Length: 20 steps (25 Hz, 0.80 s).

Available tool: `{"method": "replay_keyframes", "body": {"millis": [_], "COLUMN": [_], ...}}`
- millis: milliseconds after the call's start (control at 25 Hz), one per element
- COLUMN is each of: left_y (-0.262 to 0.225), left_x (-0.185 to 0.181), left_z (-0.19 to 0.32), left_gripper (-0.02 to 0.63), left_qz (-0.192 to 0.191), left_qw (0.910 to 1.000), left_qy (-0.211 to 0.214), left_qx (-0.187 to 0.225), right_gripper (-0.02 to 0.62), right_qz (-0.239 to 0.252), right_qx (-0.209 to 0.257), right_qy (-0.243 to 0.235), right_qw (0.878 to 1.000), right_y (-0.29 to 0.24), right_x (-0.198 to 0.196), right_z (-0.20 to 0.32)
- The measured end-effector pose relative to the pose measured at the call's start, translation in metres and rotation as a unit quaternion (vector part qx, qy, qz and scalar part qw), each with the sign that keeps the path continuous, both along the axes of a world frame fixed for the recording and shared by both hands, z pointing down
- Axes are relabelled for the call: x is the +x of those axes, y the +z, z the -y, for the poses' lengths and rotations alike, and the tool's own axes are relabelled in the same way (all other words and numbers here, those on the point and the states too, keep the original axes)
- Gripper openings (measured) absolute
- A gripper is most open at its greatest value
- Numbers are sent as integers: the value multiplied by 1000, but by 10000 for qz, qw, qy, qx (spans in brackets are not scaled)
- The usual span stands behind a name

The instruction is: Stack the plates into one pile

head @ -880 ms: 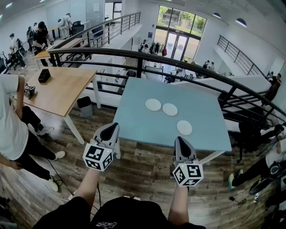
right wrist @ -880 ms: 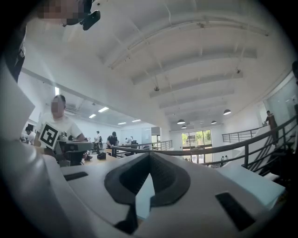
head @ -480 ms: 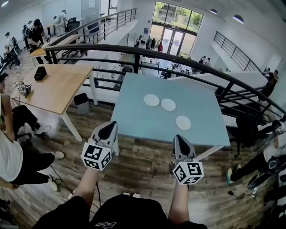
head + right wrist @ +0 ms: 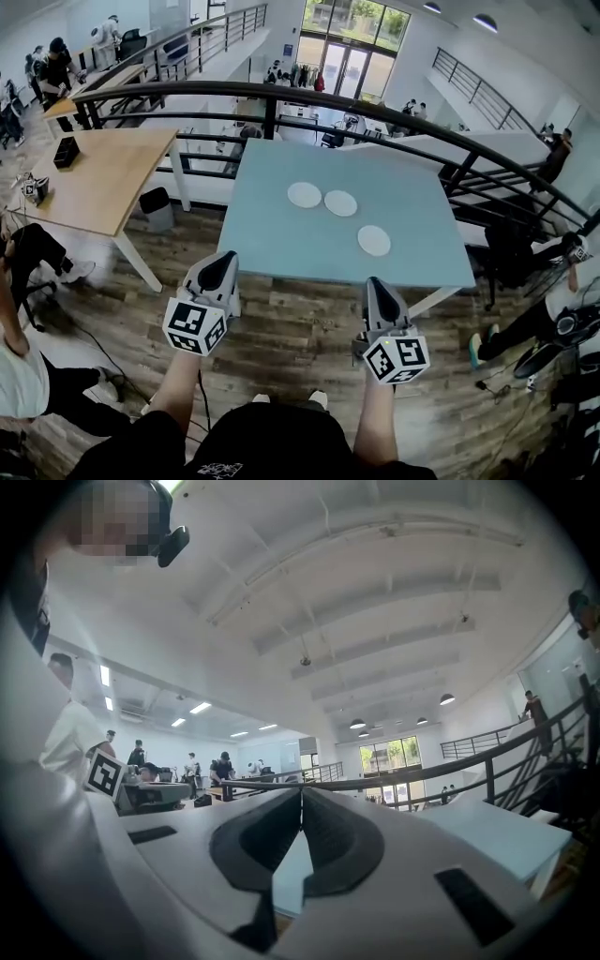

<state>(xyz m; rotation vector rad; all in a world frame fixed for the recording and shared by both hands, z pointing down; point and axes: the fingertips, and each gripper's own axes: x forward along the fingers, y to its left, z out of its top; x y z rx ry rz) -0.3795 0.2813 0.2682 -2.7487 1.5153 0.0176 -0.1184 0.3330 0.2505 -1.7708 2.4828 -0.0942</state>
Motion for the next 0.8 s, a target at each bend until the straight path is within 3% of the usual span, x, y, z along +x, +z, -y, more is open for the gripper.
{"method": "replay_keyframes", "body": {"millis": [360, 800], "left_y": [8, 15], "left_x": [74, 228], "left_z": [17, 27], "left_gripper": [8, 8], "left_qz": [-63, 85], "left_qw": [9999, 9995], "left_qy": [100, 280], "left_qx": [-47, -131], "right_gripper": [8, 8], "right_qz": [-62, 45], "right_qx": [51, -44], "right_qy": [15, -111], "right_qw": [10000, 9999], "right_y": [2, 18], "right_x": [66, 197], "right_z": [6, 25]}}
